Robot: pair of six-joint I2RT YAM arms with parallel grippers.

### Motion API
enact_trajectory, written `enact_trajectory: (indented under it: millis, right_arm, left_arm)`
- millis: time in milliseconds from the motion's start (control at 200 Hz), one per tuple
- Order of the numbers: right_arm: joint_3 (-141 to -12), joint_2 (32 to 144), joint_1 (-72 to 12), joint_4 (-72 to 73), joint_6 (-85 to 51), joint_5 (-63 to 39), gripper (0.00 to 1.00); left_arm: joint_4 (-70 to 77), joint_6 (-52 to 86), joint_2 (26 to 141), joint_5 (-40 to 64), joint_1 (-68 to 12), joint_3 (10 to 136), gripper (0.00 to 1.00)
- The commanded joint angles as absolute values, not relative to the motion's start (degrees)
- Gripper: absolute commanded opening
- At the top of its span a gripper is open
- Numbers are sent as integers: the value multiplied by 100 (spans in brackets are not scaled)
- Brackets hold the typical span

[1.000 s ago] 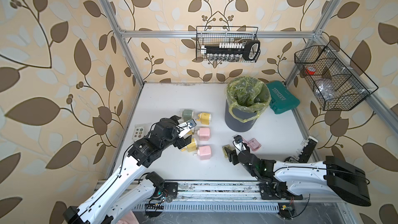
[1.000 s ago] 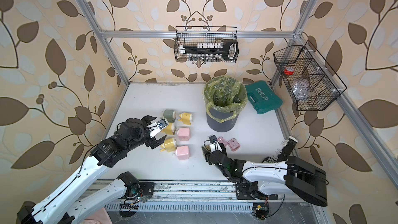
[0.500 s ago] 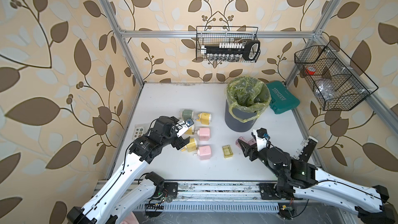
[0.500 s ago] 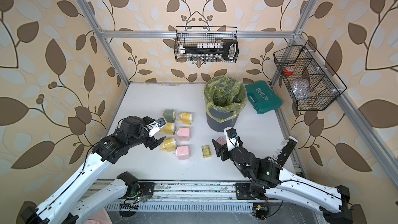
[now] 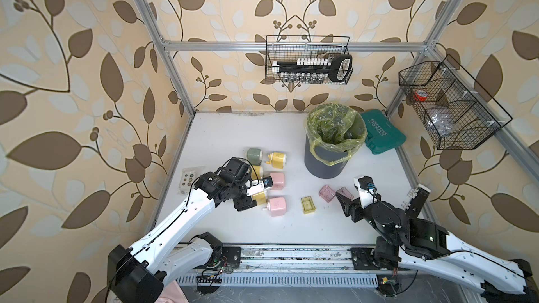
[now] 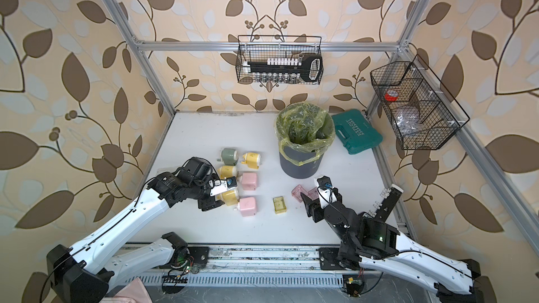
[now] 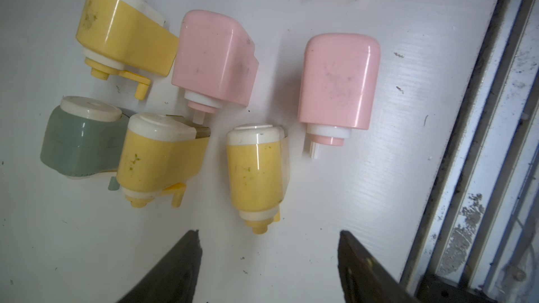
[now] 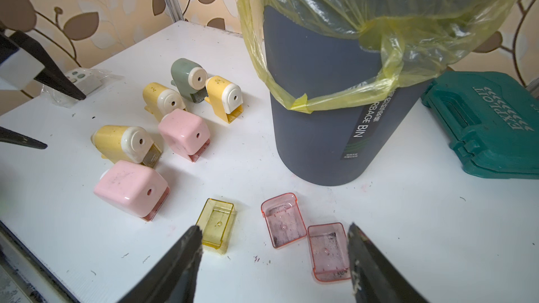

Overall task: Take out the pencil sharpener tray and clean the shavings
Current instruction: Pick up the pencil sharpener from the center of the board.

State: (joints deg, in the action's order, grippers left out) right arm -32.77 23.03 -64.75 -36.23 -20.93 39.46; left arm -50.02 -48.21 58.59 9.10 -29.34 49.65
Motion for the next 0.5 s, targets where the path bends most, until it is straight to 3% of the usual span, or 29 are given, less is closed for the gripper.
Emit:
enact_trajectory:
  millis: [0, 495]
  right_arm:
    - [-3461, 2276, -6499, -3922, -2118, 4079, 75]
    - [-3523, 1088, -6492, -4271, -2193, 4282, 74]
  left_arm:
    - [-5088, -5003, 6057, 1077, -3022, 5146, 74]
    - [-4946, -4715, 7224, 1081, -3016, 5531, 68]
